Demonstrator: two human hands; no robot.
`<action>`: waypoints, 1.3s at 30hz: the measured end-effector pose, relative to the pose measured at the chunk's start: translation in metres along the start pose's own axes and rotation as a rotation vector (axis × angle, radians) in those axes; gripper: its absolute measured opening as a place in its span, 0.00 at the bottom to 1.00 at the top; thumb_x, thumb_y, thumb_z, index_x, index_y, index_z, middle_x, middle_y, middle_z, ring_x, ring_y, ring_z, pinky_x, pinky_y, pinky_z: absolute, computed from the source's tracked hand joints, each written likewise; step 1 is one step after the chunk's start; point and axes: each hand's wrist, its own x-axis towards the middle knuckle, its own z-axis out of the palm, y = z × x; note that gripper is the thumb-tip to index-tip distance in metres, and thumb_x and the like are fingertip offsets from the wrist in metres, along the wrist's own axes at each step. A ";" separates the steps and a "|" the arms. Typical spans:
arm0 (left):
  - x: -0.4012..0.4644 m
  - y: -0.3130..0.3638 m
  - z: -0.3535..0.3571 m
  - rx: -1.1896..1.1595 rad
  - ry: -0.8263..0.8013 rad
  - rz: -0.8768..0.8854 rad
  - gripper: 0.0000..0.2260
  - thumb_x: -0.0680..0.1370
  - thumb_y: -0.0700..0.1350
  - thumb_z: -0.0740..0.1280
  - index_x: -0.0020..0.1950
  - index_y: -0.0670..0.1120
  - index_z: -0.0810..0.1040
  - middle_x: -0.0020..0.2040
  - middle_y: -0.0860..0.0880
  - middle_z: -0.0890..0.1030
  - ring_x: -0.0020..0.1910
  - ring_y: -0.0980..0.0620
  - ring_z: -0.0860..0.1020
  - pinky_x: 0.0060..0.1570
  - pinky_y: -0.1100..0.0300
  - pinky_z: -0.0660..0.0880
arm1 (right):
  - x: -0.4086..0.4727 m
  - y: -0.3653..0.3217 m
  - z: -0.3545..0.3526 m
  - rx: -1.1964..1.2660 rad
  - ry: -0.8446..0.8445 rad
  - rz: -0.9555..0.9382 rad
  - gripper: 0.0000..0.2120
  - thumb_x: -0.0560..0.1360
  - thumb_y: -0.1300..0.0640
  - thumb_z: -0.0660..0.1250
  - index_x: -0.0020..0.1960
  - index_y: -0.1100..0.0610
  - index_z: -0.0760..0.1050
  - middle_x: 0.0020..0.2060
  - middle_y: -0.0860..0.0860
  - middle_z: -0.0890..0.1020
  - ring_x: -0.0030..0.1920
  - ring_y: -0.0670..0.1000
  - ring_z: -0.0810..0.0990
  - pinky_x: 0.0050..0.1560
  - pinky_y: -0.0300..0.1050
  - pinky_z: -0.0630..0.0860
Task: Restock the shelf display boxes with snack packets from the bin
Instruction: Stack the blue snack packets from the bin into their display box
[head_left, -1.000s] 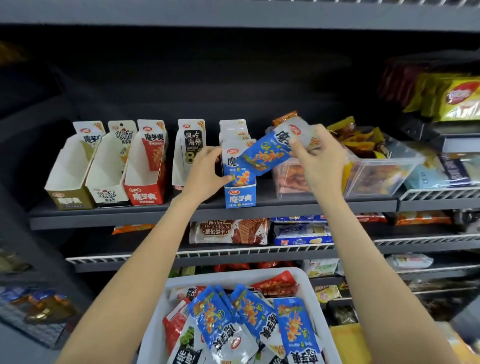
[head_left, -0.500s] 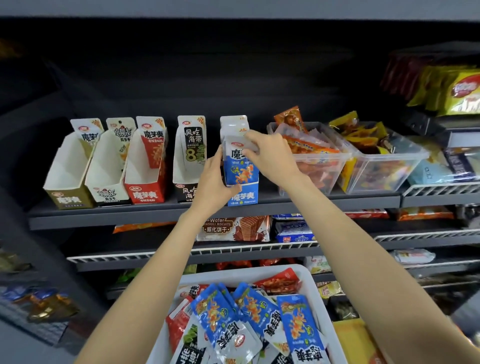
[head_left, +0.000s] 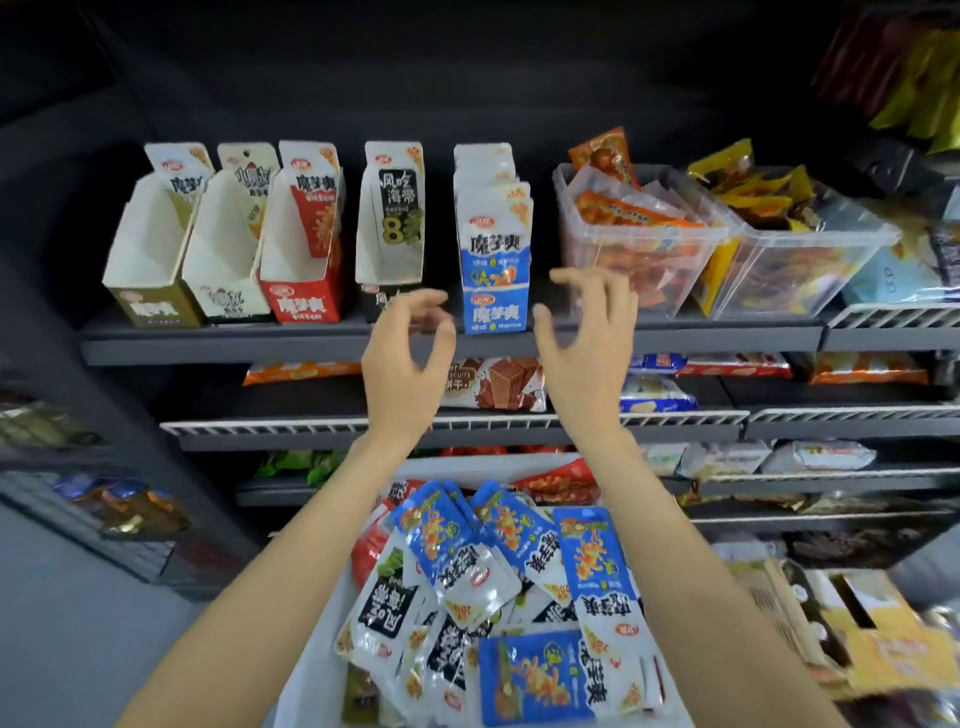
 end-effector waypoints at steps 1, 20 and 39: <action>-0.015 -0.005 -0.006 0.020 -0.036 0.033 0.09 0.78 0.45 0.63 0.57 0.46 0.75 0.47 0.53 0.79 0.48 0.55 0.78 0.51 0.59 0.74 | -0.018 0.002 -0.005 0.018 -0.063 0.039 0.09 0.73 0.61 0.67 0.54 0.59 0.76 0.51 0.55 0.77 0.52 0.53 0.73 0.52 0.34 0.65; -0.136 -0.083 -0.045 0.715 -1.091 -0.208 0.32 0.67 0.65 0.71 0.67 0.59 0.66 0.66 0.54 0.66 0.67 0.52 0.64 0.67 0.56 0.59 | -0.168 0.006 -0.016 -0.512 -1.306 0.167 0.33 0.74 0.43 0.67 0.71 0.56 0.61 0.60 0.56 0.75 0.63 0.58 0.72 0.63 0.52 0.69; -0.085 -0.049 -0.058 0.091 -0.235 -0.501 0.07 0.75 0.40 0.70 0.49 0.49 0.74 0.44 0.55 0.81 0.43 0.55 0.82 0.40 0.56 0.79 | -0.076 0.020 -0.069 0.085 -0.452 0.532 0.06 0.74 0.54 0.70 0.40 0.54 0.76 0.31 0.45 0.79 0.30 0.49 0.74 0.29 0.34 0.66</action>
